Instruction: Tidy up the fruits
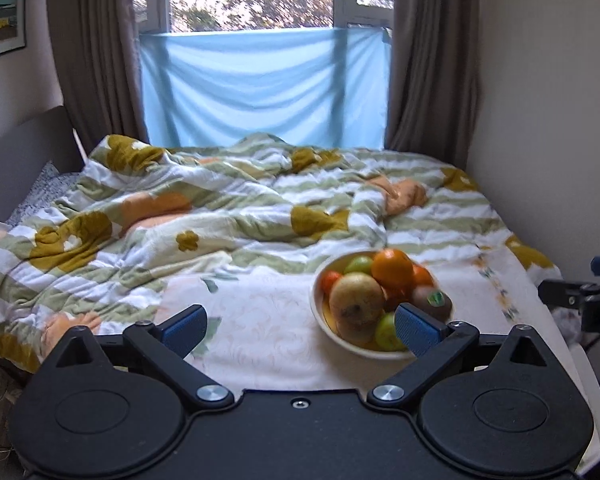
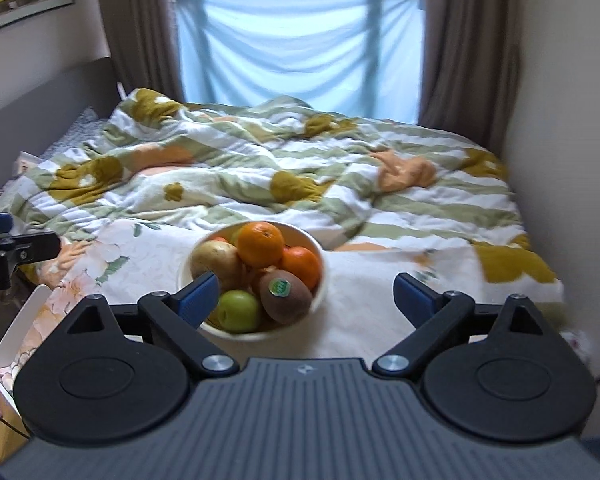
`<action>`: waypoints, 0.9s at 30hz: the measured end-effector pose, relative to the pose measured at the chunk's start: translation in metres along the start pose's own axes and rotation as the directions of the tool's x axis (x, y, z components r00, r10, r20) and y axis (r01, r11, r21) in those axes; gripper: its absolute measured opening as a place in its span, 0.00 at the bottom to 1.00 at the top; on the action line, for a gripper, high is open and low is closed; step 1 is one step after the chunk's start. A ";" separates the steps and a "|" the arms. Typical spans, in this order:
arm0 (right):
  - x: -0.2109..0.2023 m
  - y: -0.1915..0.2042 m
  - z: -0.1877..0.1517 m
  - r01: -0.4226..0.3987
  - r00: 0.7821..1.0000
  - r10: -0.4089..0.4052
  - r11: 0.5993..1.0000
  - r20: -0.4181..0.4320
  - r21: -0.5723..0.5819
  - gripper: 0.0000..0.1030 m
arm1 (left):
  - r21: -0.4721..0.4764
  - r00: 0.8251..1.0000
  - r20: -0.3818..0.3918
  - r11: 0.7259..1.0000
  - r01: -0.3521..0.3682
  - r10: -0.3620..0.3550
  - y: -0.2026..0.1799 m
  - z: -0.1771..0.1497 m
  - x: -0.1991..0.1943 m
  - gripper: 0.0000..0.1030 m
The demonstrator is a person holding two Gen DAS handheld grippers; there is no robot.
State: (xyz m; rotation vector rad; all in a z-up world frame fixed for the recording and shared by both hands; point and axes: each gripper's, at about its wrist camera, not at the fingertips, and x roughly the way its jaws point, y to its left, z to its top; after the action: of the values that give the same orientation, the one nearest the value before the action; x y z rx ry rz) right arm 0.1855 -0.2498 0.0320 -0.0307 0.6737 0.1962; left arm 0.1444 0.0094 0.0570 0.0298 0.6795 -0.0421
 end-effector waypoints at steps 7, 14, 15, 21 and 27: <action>-0.028 0.010 -0.022 0.091 0.994 -0.090 0.996 -0.060 0.019 1.00 | 0.028 0.999 -0.052 1.000 0.012 -0.011 -0.001 -0.021 -0.014 1.00; -0.039 0.015 -0.052 0.124 0.986 -0.117 0.991 -0.123 0.057 1.00 | 0.006 0.996 -0.091 1.000 0.003 -0.003 0.003 -0.045 -0.025 1.00; -0.041 0.016 -0.055 0.129 0.984 -0.121 0.990 -0.129 0.058 1.00 | 0.006 0.996 -0.094 1.000 0.001 -0.001 0.004 -0.047 -0.027 1.00; -0.052 0.022 -0.067 0.155 0.981 -0.147 0.986 -0.129 0.054 1.00 | -0.008 0.996 -0.086 1.000 -0.013 0.013 0.005 -0.054 -0.036 1.00; -0.057 0.023 -0.071 0.159 0.980 -0.151 0.986 -0.126 0.057 1.00 | -0.013 0.997 -0.071 1.000 -0.018 0.017 0.005 -0.055 -0.043 1.00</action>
State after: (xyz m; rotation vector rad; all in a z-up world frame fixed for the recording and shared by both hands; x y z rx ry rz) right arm 0.0936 -0.2437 0.0131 -0.0314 0.7957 0.0219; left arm 0.0766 0.0180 0.0416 0.0243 0.7508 -0.0198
